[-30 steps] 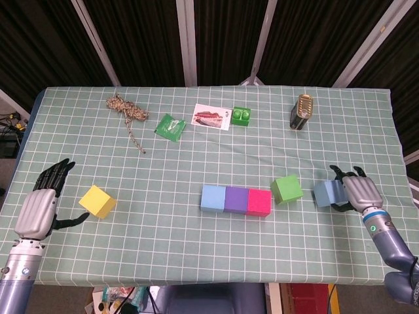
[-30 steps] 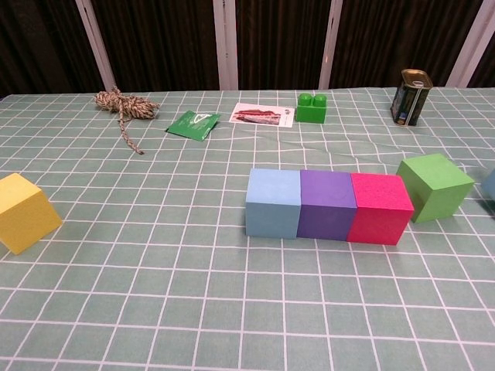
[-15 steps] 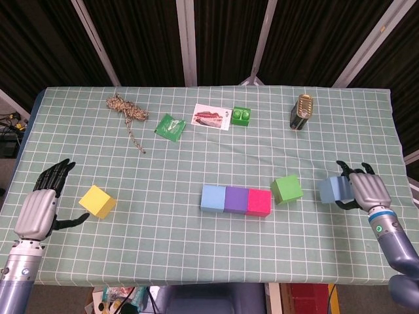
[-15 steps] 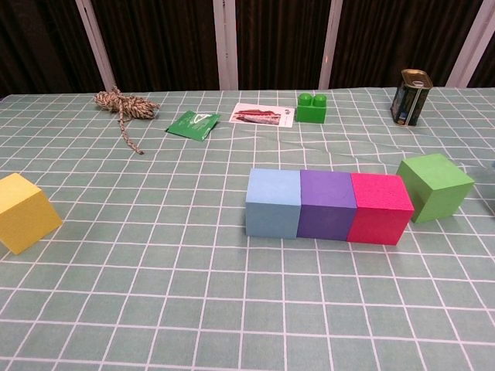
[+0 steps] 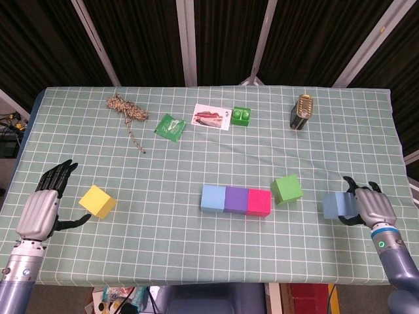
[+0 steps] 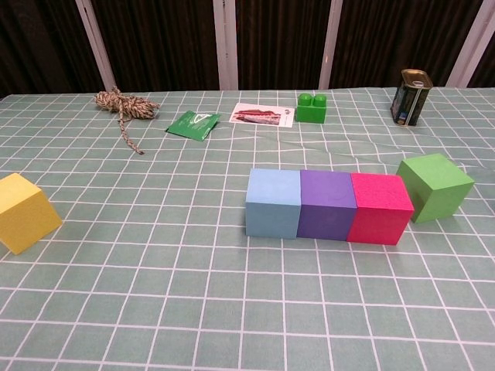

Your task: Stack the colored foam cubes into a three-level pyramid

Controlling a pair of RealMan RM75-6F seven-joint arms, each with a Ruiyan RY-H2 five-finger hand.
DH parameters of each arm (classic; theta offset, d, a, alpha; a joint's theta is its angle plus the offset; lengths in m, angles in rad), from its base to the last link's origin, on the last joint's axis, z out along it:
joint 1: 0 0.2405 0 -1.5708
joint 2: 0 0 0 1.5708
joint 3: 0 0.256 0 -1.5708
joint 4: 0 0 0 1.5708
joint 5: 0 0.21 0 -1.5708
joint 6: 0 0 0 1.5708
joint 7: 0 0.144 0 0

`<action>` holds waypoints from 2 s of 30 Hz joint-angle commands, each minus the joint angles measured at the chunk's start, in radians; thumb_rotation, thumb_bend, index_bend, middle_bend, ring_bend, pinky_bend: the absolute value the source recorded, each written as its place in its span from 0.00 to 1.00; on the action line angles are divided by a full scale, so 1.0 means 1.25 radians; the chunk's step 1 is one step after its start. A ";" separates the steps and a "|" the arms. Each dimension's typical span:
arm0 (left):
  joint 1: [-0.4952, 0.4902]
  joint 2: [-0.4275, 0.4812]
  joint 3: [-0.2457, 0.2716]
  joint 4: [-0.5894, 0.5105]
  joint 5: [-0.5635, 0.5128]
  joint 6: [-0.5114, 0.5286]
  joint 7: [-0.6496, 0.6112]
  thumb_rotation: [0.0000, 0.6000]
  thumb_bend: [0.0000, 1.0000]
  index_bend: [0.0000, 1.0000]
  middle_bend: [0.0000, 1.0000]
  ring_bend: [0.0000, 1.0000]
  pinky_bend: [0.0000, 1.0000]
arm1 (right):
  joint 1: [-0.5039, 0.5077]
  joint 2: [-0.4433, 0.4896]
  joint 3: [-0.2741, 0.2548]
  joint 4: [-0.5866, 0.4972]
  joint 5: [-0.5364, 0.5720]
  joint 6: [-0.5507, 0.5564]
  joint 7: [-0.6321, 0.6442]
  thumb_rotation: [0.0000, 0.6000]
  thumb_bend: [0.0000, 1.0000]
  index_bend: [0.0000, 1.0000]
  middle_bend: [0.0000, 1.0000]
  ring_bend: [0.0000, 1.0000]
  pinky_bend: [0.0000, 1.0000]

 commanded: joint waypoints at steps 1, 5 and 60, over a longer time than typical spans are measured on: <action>0.000 -0.001 0.000 0.000 0.001 -0.001 0.001 1.00 0.15 0.00 0.00 0.00 0.00 | -0.005 -0.004 -0.001 -0.026 0.034 0.022 -0.002 1.00 0.34 0.09 0.39 0.26 0.00; -0.001 -0.003 0.001 0.000 0.001 -0.005 0.005 1.00 0.15 0.00 0.00 0.00 0.00 | -0.005 -0.027 -0.004 -0.038 0.066 0.059 -0.025 1.00 0.34 0.09 0.39 0.26 0.00; 0.005 0.001 -0.003 -0.001 -0.001 -0.019 -0.004 1.00 0.15 0.00 0.00 0.00 0.00 | 0.006 -0.031 -0.073 -0.085 0.043 0.054 -0.126 1.00 0.31 0.00 0.02 0.00 0.00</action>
